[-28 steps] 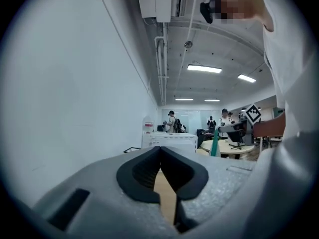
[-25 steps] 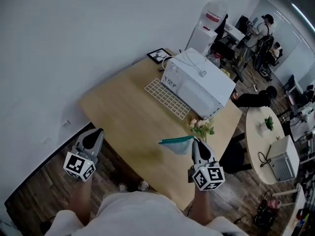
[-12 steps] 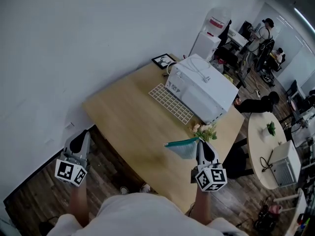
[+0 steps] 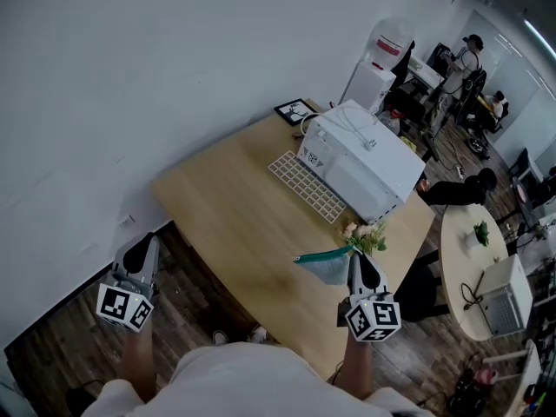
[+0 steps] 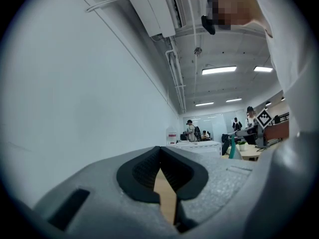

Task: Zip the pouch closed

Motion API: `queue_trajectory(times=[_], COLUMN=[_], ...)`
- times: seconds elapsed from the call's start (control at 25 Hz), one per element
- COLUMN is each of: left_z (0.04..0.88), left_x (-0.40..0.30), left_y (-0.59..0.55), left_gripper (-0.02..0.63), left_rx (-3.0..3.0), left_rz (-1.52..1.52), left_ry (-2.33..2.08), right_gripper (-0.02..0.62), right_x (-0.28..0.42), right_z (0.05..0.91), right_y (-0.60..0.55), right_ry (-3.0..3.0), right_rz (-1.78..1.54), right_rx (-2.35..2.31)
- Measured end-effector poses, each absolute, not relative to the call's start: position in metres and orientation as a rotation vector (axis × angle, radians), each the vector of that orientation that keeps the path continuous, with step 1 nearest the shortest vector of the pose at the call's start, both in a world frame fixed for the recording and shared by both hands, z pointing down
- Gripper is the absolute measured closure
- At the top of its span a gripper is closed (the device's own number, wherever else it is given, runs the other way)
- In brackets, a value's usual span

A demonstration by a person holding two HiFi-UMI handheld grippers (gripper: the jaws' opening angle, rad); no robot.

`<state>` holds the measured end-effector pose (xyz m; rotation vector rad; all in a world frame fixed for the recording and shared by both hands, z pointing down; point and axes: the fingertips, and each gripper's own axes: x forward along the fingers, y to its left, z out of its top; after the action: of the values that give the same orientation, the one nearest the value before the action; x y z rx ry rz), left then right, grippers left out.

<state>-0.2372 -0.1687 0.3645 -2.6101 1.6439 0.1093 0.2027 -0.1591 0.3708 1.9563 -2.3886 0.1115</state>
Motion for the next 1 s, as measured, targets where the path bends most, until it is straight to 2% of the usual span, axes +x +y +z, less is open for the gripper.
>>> queue_trajectory(times=[1.0], left_z=[0.373], left_x=[-0.228], left_y=[-0.149], left_gripper=[0.592], left_rx=[-2.615], left_rz=[0.118], left_ry=[1.692], right_gripper=[0.583], right_x=[0.182], right_z=[0.375], right_y=[-0.16], right_ry=[-2.45], right_rz=[0.094], right_rx=[1.839])
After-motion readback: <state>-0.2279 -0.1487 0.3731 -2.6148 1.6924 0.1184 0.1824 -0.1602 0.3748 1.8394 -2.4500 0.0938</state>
